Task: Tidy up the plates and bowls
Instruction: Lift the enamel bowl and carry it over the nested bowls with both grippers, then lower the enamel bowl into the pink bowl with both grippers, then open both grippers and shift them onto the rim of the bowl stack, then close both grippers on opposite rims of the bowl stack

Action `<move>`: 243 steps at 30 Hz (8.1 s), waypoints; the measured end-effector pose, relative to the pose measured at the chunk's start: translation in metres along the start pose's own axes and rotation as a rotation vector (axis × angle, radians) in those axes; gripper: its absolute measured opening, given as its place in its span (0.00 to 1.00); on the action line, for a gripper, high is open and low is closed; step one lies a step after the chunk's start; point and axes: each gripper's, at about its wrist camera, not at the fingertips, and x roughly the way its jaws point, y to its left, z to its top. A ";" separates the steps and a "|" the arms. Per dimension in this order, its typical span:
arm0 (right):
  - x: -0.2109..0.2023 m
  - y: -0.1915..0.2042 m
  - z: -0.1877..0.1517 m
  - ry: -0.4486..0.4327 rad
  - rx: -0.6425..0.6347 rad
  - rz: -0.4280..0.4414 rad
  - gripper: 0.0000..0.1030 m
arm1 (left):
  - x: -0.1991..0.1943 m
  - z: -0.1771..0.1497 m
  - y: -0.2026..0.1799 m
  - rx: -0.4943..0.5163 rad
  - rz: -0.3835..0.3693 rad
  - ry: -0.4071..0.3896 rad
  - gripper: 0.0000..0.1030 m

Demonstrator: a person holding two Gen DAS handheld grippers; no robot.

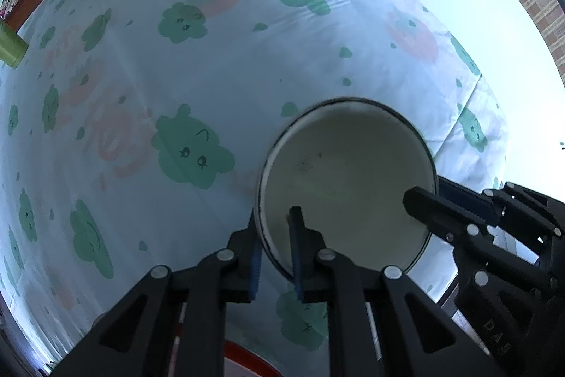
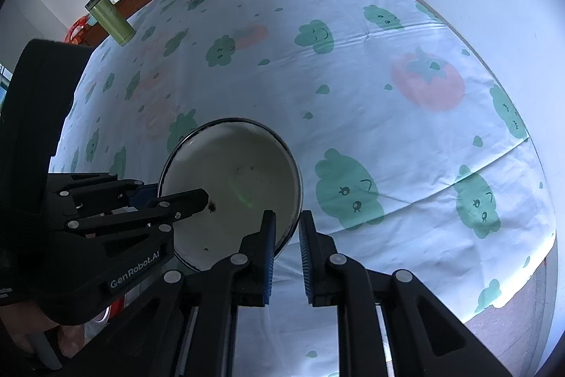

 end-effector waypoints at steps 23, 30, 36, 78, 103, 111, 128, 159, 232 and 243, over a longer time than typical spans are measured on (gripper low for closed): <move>-0.014 0.007 0.001 -0.036 -0.035 -0.029 0.08 | -0.019 0.001 0.008 -0.020 0.019 -0.049 0.05; -0.017 0.005 0.000 -0.033 -0.013 -0.020 0.06 | -0.029 -0.005 0.011 -0.043 -0.014 -0.054 0.04; -0.025 0.008 -0.001 -0.037 -0.016 -0.018 0.06 | -0.043 -0.008 0.009 -0.042 -0.015 -0.072 0.04; -0.079 0.112 -0.001 -0.100 -0.189 0.072 0.06 | -0.133 -0.075 0.083 -0.169 0.014 -0.197 0.04; -0.069 0.142 -0.026 -0.026 -0.226 0.097 0.06 | -0.128 -0.110 0.103 -0.205 0.019 -0.163 0.04; -0.061 0.143 -0.036 0.009 -0.232 0.091 0.06 | -0.115 -0.118 0.101 -0.211 0.019 -0.129 0.04; -0.040 0.135 -0.037 0.066 -0.217 0.101 0.06 | -0.094 -0.118 0.102 -0.226 -0.001 -0.064 0.04; -0.022 0.133 -0.033 0.100 -0.239 0.074 0.06 | -0.079 -0.109 0.098 -0.211 -0.001 -0.016 0.04; 0.003 0.123 -0.043 0.138 -0.215 0.134 0.27 | -0.049 -0.126 0.112 -0.316 -0.030 0.008 0.51; 0.002 0.124 -0.041 0.133 -0.229 0.110 0.20 | -0.057 -0.126 0.111 -0.278 -0.030 -0.017 0.36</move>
